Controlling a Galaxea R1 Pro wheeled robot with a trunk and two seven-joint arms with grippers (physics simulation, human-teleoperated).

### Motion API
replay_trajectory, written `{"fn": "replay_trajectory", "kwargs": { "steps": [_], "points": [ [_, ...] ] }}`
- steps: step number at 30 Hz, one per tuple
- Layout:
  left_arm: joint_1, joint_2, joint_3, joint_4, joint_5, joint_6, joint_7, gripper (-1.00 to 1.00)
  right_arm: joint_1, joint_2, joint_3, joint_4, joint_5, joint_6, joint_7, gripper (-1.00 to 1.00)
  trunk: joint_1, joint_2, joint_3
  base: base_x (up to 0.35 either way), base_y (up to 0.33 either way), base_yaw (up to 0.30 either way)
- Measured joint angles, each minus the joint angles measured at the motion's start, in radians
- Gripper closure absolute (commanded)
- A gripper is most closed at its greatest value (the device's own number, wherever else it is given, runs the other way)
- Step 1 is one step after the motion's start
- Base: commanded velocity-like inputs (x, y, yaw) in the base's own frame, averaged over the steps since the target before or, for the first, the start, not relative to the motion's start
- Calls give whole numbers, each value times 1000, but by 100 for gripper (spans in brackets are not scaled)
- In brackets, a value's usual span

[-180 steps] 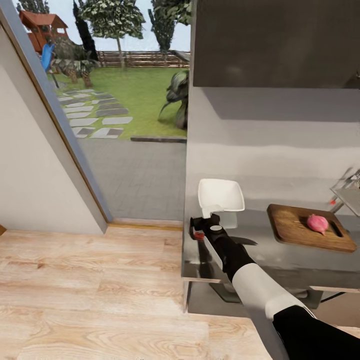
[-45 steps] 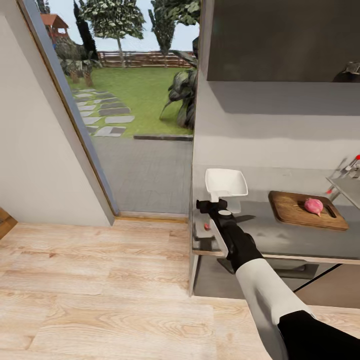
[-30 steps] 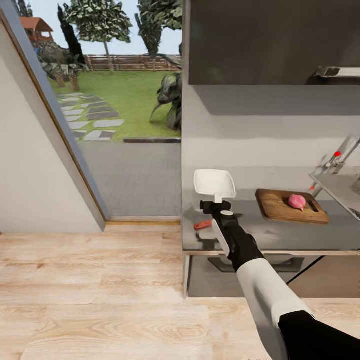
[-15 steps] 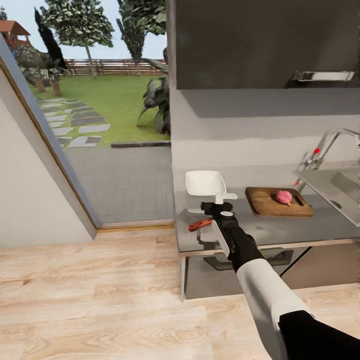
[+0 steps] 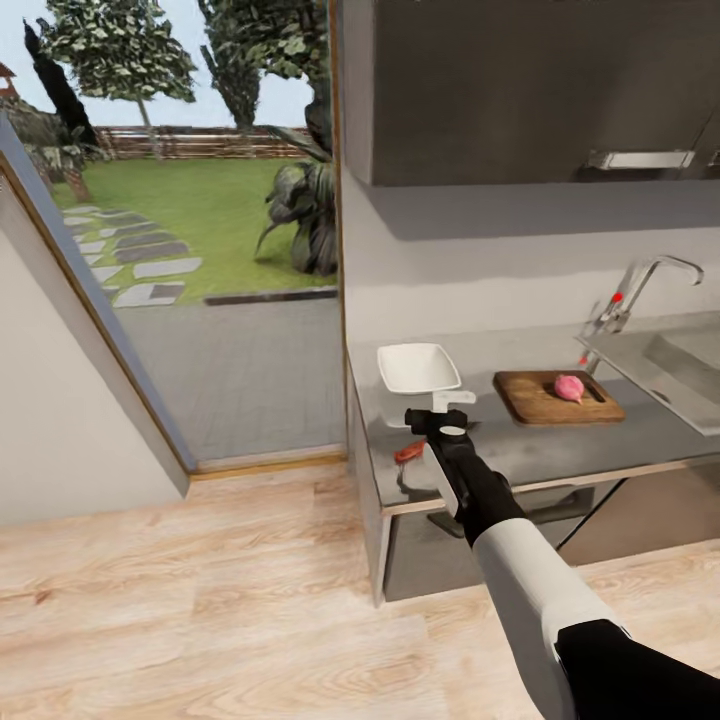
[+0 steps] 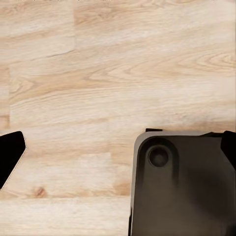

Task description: In the kitchen, take the Vidalia onion out of the sink, dice it on the chopping board with the paring knife, put the diced onion into the bowl on the countertop, then place both the paring knife and the chopping board into the sink.

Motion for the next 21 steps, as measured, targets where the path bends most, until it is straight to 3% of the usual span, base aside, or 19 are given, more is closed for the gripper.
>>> {"fn": "replay_trajectory", "kwargs": {
  "steps": [7,13,21],
  "points": [
    [0,-1,0,1,0,0,0,-100,0,0,-2,7,0,1,-17,-100,0,0,1,0,256,-9],
    [0,-1,0,1,0,1,-1,-100,0,0,-2,15,-1,3,-70,-100,0,0,1,0,40,0],
    [0,-1,0,1,0,0,-1,-100,0,0,-3,47,-4,2,-79,-100,0,0,1,0,4,0]
  ]
}}
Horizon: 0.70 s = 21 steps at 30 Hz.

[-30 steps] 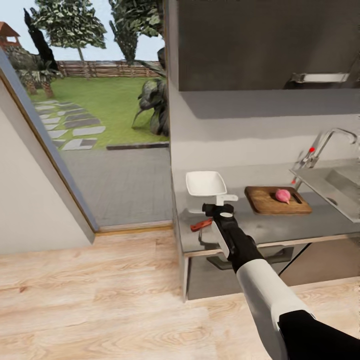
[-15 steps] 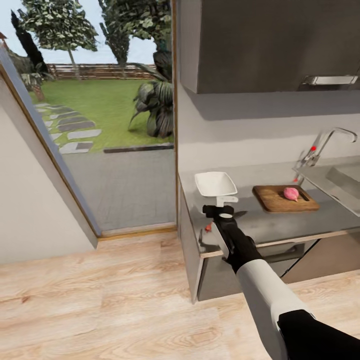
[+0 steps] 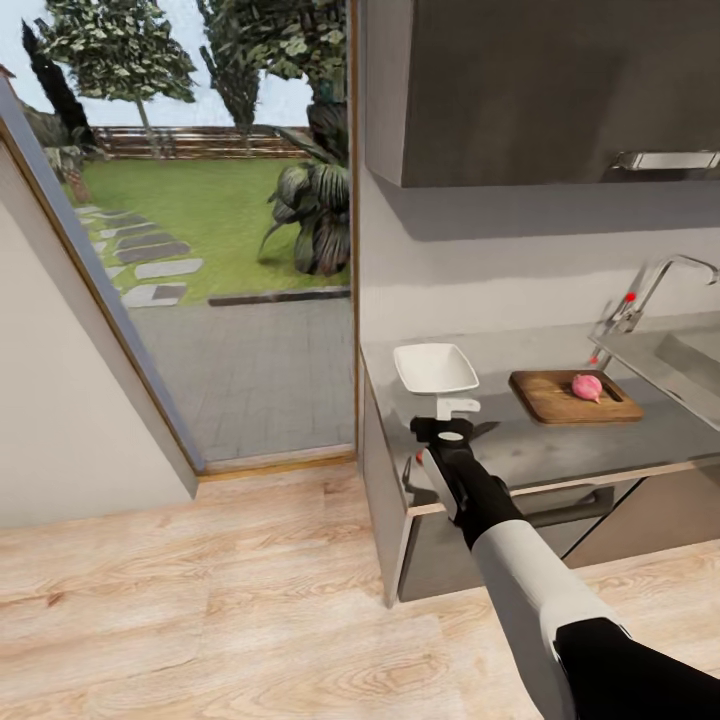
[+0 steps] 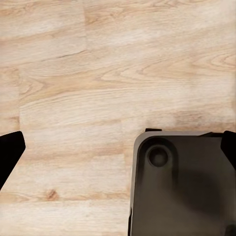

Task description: In the kitchen, take the Vidalia onion out of the sink, dice it on the chopping board with the paring knife, put the diced onion into the bowl on the countertop, then place both the paring knife and the chopping board into the sink.

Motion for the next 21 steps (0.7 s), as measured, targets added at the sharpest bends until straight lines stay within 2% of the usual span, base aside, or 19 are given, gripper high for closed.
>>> {"fn": "replay_trajectory", "kwargs": {
  "steps": [12,14,18,21],
  "points": [
    [0,0,0,0,0,0,0,-100,0,0,-3,34,-9,0,-6,-100,0,0,0,0,5,0],
    [0,0,0,0,0,0,0,-100,0,0,-16,35,-29,1,-9,-100,0,0,0,0,82,0],
    [0,0,0,4,1,1,0,-100,0,-1,-110,36,-103,5,-55,-100,0,0,0,0,86,0],
    [0,-3,0,18,0,0,0,-100,0,-1,-135,37,-117,5,-72,-100,0,0,0,0,28,0]
  ]
}}
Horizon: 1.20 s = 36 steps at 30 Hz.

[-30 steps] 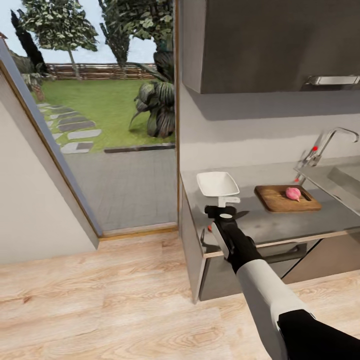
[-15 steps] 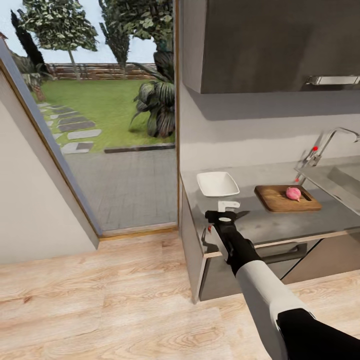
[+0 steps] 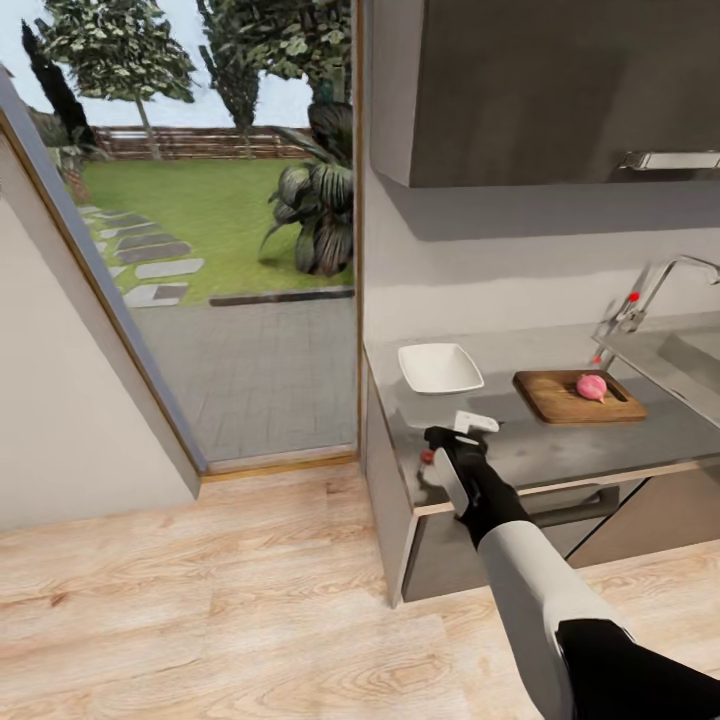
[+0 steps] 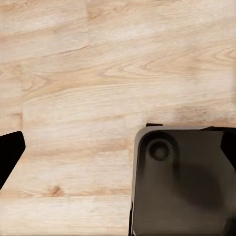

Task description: In the kitchen, take the Vidalia onion out of the sink, dice it on the chopping board with the paring knife, put the diced onion into the bowl on the countertop, then place both the paring knife and the chopping board into the sink.

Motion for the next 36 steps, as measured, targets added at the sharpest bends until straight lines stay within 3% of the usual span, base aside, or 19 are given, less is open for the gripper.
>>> {"fn": "replay_trajectory", "kwargs": {
  "steps": [22,30,36],
  "points": [
    [0,-10,0,10,-2,-1,0,-100,0,0,-16,1,-6,-1,-17,-100,0,0,0,23,66,0],
    [0,-11,0,9,-2,-1,0,-100,0,0,-16,1,-8,-2,-104,-100,0,0,0,3,7,0],
    [0,-10,0,9,-2,-1,0,-100,0,0,-16,1,-9,-4,-117,-100,0,0,0,0,0,0]
  ]
}}
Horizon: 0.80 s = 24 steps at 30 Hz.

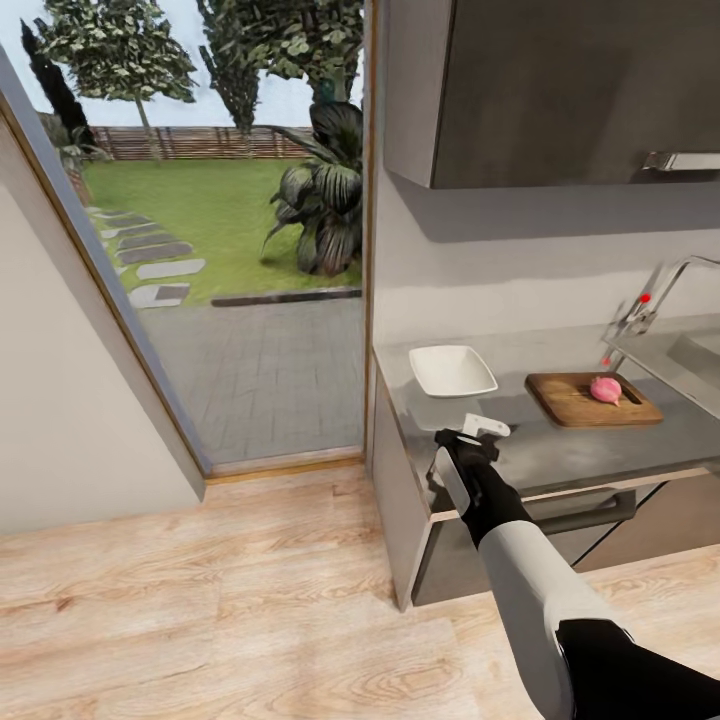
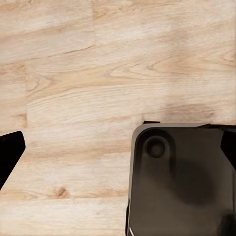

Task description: In the kitchen, take the Vidalia onion out of the sink, dice it on the chopping board with the paring knife, put the diced onion into the bowl on the countertop, then place both the paring knife and the chopping board into the sink.

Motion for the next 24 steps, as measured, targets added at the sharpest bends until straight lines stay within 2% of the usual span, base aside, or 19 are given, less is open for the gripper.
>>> {"fn": "replay_trajectory", "kwargs": {
  "steps": [7,15,24],
  "points": [
    [0,1,0,0,0,0,0,-100,0,0,0,0,0,-1,-3,-100,0,0,0,-12,0,0],
    [0,1,0,-1,0,-1,0,-100,0,0,1,0,0,0,-3,-100,0,0,0,-217,28,0],
    [0,1,0,-2,0,0,0,-100,0,0,2,0,-1,0,-1,-100,0,0,0,-35,7,0]
  ]
}}
